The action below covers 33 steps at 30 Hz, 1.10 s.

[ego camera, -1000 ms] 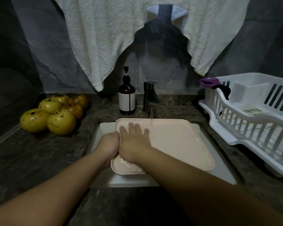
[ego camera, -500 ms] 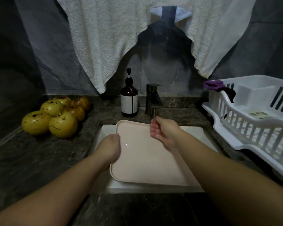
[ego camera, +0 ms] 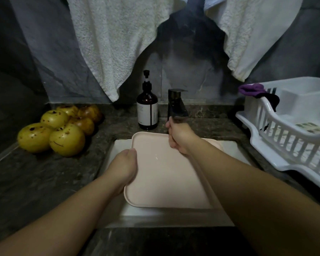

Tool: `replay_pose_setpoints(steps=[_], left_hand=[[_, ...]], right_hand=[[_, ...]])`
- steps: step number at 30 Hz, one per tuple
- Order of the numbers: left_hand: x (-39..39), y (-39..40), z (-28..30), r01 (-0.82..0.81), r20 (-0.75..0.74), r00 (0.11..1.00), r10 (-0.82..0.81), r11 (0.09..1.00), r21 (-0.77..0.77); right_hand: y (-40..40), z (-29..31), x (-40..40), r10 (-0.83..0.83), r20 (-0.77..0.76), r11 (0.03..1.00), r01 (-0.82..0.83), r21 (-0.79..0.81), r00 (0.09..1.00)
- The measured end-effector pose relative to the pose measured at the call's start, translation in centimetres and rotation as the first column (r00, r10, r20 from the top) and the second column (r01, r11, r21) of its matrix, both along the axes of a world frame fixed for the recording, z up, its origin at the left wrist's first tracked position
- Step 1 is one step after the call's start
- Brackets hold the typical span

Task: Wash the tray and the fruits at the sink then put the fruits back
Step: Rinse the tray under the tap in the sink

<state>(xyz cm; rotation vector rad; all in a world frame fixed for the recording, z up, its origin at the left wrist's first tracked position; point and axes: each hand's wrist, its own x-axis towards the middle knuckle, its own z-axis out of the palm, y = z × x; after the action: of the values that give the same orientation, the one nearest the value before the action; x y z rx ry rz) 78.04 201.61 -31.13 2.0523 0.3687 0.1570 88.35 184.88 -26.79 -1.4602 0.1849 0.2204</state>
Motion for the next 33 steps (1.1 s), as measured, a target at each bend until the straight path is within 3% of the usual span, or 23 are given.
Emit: replay_pose_setpoints(steps=[5,13,15,18,20,22,25,29,33], left_hand=[[-0.1,-0.1,0.2,0.005,0.012,1.000,-0.005,1.000,0.010],[-0.3,-0.3,0.5,0.003,-0.015,1.000,-0.003,1.000,0.021],[-0.4,-0.2,0.6,-0.001,-0.025,1.000,0.001,1.000,0.010],[-0.5,-0.2,0.7,-0.008,-0.019,1.000,0.008,1.000,-0.016],[-0.5,-0.1,0.7,-0.023,-0.022,0.999,0.023,0.999,-0.031],[-0.3,-0.1,0.7,-0.051,-0.041,0.998,0.049,0.997,-0.049],[-0.1,0.1,0.5,-0.102,-0.094,0.991,0.091,0.988,-0.117],[-0.1,0.3,0.1,-0.151,-0.142,0.982,0.124,0.968,-0.201],[-0.2,0.4,0.0,-0.173,-0.234,0.966,0.108,0.945,-0.277]], right_hand=[[0.0,0.1,-0.1,0.014,0.056,0.999,-0.016,0.037,0.998],[-0.3,0.6,-0.4,0.025,0.133,0.960,0.013,-0.278,0.991],[-1.1,0.8,-0.9,0.042,0.202,0.874,0.062,-0.482,0.978],[-3.9,1.2,-2.3,0.180,0.263,0.609,0.102,-0.786,0.948],[-6.9,1.2,-3.7,0.205,0.205,0.425,0.102,-0.899,0.957],[-10.1,1.1,-5.1,0.149,0.189,0.333,0.131,-0.934,0.971],[-13.8,0.6,-6.8,0.061,0.097,0.365,0.068,-0.928,0.993],[-15.8,-1.7,-7.8,0.028,-0.088,0.634,-0.085,-0.768,0.996],[-17.2,-1.1,-8.0,0.034,-0.123,0.772,-0.104,-0.627,0.992]])
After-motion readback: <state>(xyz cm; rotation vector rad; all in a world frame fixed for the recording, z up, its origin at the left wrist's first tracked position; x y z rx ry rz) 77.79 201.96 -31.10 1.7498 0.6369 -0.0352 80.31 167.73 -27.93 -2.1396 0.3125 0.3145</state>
